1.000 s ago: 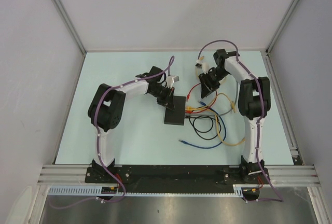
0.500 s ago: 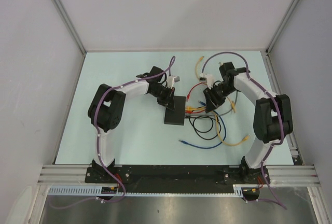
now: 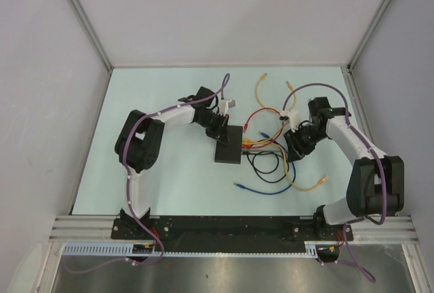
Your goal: Pull the plug from the switch port
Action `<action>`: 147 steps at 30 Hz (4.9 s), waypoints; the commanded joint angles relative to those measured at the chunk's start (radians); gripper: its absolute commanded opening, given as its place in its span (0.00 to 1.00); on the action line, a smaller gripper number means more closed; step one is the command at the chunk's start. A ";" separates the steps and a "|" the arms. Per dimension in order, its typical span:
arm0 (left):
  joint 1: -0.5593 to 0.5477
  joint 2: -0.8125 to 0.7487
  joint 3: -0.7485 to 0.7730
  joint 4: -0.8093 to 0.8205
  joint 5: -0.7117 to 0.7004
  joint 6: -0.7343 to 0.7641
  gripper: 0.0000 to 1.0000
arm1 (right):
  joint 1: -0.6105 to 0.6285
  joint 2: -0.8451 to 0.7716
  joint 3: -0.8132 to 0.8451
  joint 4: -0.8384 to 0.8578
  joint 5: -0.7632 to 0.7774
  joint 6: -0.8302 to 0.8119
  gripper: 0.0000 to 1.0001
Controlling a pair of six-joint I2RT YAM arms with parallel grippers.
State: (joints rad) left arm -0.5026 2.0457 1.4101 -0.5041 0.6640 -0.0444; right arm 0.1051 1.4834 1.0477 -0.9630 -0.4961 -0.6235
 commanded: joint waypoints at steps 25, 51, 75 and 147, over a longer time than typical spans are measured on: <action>-0.042 -0.007 -0.039 -0.025 -0.095 0.041 0.02 | 0.172 0.245 -0.087 0.198 0.404 0.160 0.42; -0.050 0.048 0.027 -0.033 -0.070 0.026 0.02 | -0.323 0.404 0.236 0.060 0.768 0.073 0.00; -0.053 -0.039 -0.037 -0.033 -0.106 0.066 0.02 | -0.318 0.644 0.960 -0.138 0.726 0.212 0.00; 0.044 -0.041 0.000 -0.077 -0.084 0.078 0.29 | 0.199 0.746 0.551 0.283 -0.394 0.318 0.41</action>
State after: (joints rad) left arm -0.4557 1.9812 1.3735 -0.5900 0.5789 0.0418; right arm 0.3061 2.2040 1.5696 -0.6769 -0.8719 -0.2882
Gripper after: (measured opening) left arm 0.296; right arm 0.431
